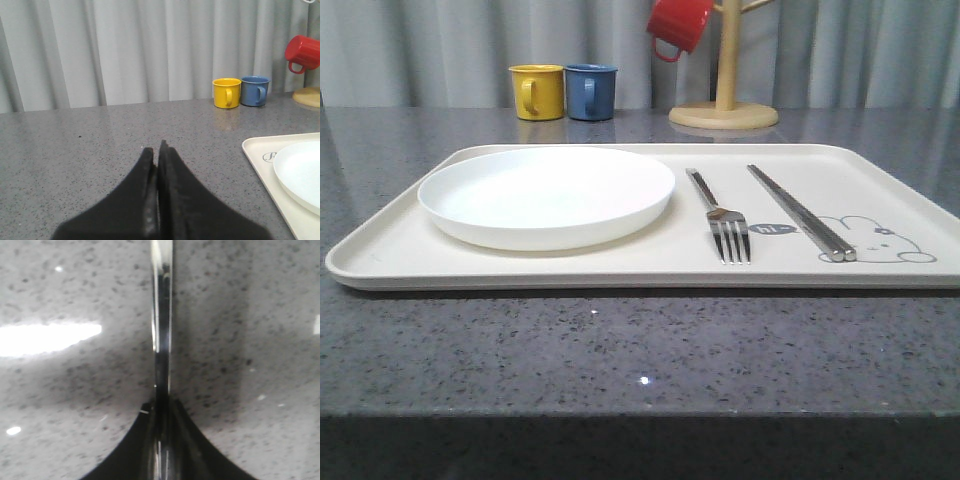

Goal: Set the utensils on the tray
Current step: 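Move the right gripper to the steel spoon and grasp it, then place the spoon on the tray beside the chopsticks and release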

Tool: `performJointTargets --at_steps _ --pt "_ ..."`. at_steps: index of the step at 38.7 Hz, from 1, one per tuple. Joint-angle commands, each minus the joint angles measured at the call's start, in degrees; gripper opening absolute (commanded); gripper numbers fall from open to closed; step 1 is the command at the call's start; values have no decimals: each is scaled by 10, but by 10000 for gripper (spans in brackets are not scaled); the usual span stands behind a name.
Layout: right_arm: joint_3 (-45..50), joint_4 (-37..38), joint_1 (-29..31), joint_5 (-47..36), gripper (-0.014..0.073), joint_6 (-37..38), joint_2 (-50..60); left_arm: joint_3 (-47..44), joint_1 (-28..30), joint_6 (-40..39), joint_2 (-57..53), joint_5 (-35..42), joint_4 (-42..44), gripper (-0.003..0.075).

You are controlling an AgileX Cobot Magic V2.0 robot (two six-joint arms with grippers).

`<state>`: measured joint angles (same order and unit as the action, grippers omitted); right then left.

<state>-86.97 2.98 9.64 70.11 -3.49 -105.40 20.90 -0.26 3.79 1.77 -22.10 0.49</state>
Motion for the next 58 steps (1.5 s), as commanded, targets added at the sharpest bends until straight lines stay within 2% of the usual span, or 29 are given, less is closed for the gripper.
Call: performJointTargets --at_steps 1,10,19,23,28,41,58 --pt "-13 -6 -1 64 -29 13 58 14 -4 -7 7 44 -5 -18" --pt "-13 -40 -28 65 -27 58 139 14 -4 -7 7 44 -5 -18" --pt "-13 -62 -143 65 -28 111 170 14 -4 -7 7 44 -5 -18" --pt "-13 -67 -201 64 -28 132 160 14 -4 -7 7 44 -5 -18" --pt "-13 -67 -245 61 -28 155 132 14 -4 -7 7 44 -5 -18" --pt "-13 -61 -253 38 -28 175 58 14 -4 -7 7 44 -5 -18" --pt "-13 -34 -253 22 -25 188 47 14 -4 -7 7 44 -5 -18"
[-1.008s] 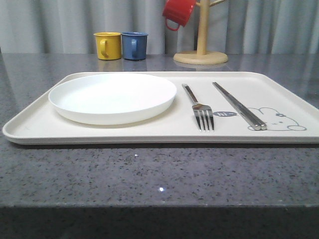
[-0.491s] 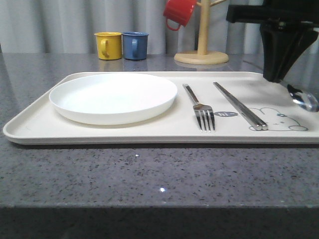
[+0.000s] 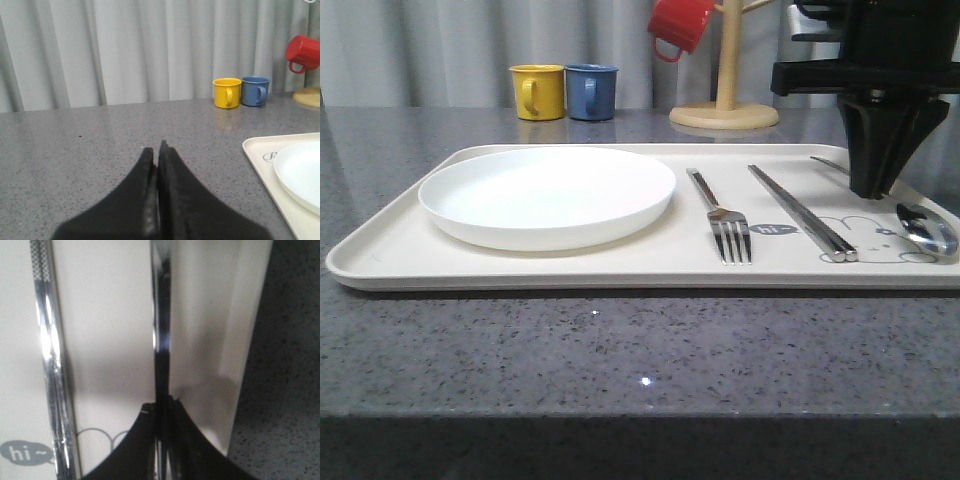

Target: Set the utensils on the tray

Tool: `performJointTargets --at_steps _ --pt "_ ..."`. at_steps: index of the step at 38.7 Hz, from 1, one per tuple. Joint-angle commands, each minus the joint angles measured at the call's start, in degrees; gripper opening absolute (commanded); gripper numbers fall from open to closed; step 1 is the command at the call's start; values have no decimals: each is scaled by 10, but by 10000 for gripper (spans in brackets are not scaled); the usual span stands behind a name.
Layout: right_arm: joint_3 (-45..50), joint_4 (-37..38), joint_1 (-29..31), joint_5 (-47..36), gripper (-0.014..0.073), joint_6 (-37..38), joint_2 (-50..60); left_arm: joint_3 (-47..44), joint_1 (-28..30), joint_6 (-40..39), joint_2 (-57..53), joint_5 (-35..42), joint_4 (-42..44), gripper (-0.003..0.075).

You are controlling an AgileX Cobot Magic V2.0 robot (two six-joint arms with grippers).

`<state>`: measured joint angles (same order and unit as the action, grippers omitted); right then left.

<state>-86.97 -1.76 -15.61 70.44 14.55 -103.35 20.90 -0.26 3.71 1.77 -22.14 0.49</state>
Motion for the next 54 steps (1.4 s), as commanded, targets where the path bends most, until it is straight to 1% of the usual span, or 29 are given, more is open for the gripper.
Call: performJointTargets --at_steps 1,5,8,15,20,25,28,34,39,41,45,47,50,54 --pt "-13 18 0 19 -25 9 26 14 -4 -6 7 44 -5 -18" --pt "-13 18 0 18 -24 10 26 14 -4 -6 7 44 -5 -18" --pt "-13 18 0 18 2 10 26 14 -4 -6 7 44 -5 -18" --pt "-13 11 0 18 147 10 26 14 -4 -6 7 44 -5 -18" --pt "-13 9 0 18 209 10 26 14 -4 -6 7 44 -5 -18" --pt "-17 9 0 28 228 10 27 14 -4 -6 7 44 -5 -18" --pt "-42 11 0 60 228 10 28 14 -4 -6 7 44 -5 -18" --pt "-98 9 0 62 228 9 54 14 -4 -6 7 44 -5 -18" --pt "-114 8 0 62 204 -12 94 14 -4 -6 7 44 -5 -18" --pt "-110 8 0 62 176 -28 112 14 -4 -6 7 44 -5 -18" --pt "-95 8 0 61 65 -62 153 14 -4 -6 7 44 -5 -18" --pt "-77 9 0 58 10 -70 179 14 -4 -6 7 44 -5 -18" --pt "-32 9 0 36 -34 -86 221 14 -4 -6 7 44 -5 -18" --pt "48 13 0 -22 -40 -96 289 14 -4 -6 7 44 -5 -18"
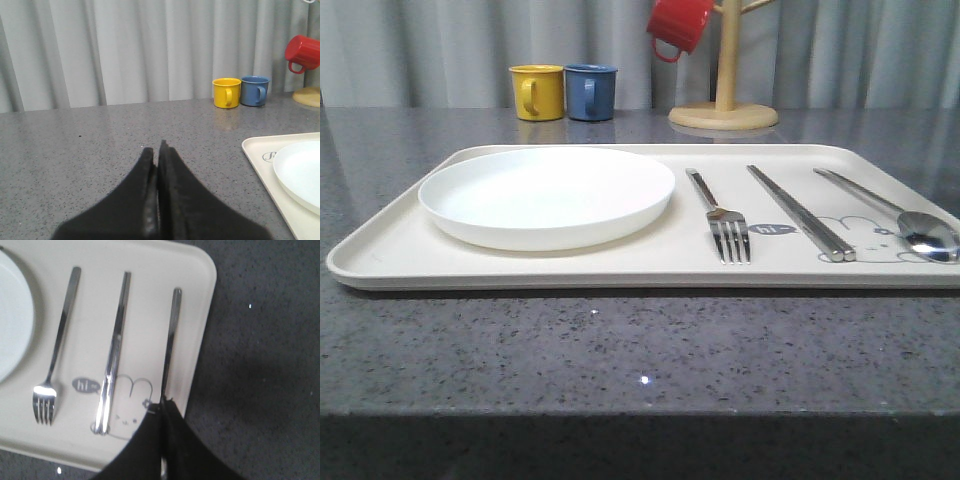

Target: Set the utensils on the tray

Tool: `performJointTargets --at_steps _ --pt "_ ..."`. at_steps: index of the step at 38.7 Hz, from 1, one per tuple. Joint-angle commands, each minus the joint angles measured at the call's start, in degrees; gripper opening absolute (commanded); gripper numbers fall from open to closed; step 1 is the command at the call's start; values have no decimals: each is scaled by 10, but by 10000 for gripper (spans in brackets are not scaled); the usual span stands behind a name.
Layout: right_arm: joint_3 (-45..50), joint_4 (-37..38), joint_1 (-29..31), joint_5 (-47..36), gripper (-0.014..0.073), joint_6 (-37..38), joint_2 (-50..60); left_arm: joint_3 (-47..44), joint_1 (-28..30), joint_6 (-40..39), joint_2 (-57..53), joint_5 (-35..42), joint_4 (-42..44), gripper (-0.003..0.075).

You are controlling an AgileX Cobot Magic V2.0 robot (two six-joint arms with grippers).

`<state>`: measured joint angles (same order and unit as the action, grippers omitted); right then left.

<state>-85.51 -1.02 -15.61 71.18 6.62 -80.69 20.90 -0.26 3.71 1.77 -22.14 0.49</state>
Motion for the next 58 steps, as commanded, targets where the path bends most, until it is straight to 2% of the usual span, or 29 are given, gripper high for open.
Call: performJointTargets --at_steps 1,9,15,19,24,31,58 --pt "64 10 0 -57 -41 -22 83 14 -4 -6 7 44 -5 -18" --pt "277 23 0 -281 -46 -78 271 14 -4 -6 7 44 -5 -18" --pt "453 23 0 -436 -62 -78 428 14 -4 -6 7 44 -5 -18" --pt "556 23 1 -506 -62 -78 538 14 -4 -6 7 44 -5 -18" --pt "611 14 1 -515 -62 -77 620 14 -4 -6 7 44 -5 -18" --pt "626 14 1 -517 -62 -77 677 14 -4 -6 7 44 -5 -18" --pt "626 13 1 -510 -62 -77 681 14 -4 -6 7 44 -5 -18"
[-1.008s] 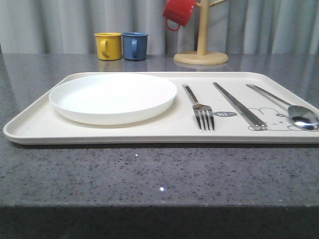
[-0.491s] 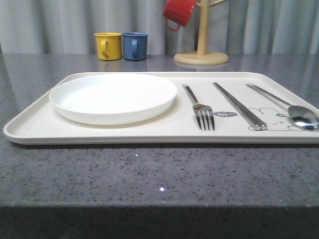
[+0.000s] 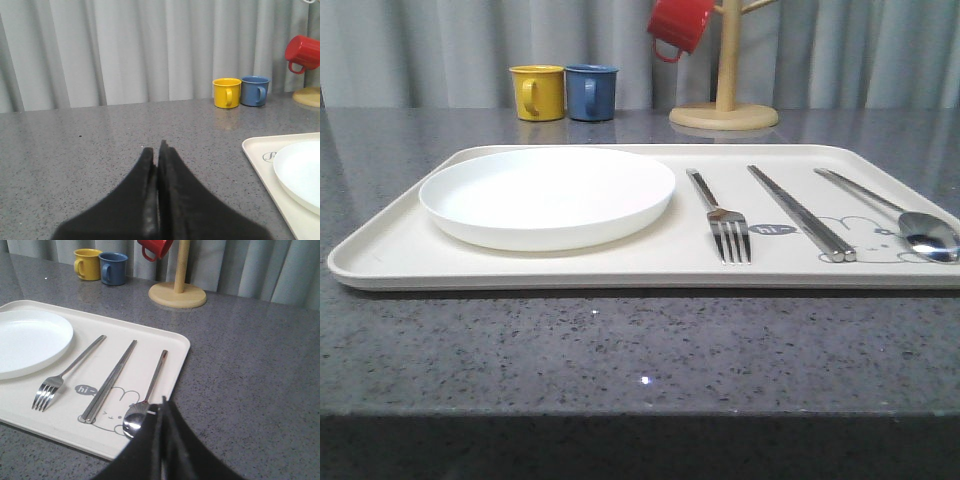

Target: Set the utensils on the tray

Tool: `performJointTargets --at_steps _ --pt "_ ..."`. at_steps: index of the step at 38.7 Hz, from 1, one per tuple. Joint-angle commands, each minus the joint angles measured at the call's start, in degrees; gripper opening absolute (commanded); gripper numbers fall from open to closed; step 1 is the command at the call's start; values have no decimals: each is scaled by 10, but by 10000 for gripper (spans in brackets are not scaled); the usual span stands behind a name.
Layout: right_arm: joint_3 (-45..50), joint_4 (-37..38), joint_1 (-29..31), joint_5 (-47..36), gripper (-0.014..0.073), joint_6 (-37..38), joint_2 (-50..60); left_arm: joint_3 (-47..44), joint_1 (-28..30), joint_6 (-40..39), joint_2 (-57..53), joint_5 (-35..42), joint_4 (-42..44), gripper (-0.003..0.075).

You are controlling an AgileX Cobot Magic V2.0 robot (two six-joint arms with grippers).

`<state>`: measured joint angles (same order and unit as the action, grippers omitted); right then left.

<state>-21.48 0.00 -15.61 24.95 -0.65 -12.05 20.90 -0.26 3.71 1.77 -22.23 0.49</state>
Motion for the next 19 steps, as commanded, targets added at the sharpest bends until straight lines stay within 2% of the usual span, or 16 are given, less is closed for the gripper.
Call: performJointTargets --at_steps 1,11,19 --pt "-14 3 1 -47 -62 -5 -5 14 -4 -6 7 45 -5 -18" --pt "-14 3 1 -47 -62 -5 -5 9 -4 -6 7 48 -5 -18" --pt "-14 3 1 -47 -62 -5 -5 -83 -42 -6 -35 51 -5 -18"
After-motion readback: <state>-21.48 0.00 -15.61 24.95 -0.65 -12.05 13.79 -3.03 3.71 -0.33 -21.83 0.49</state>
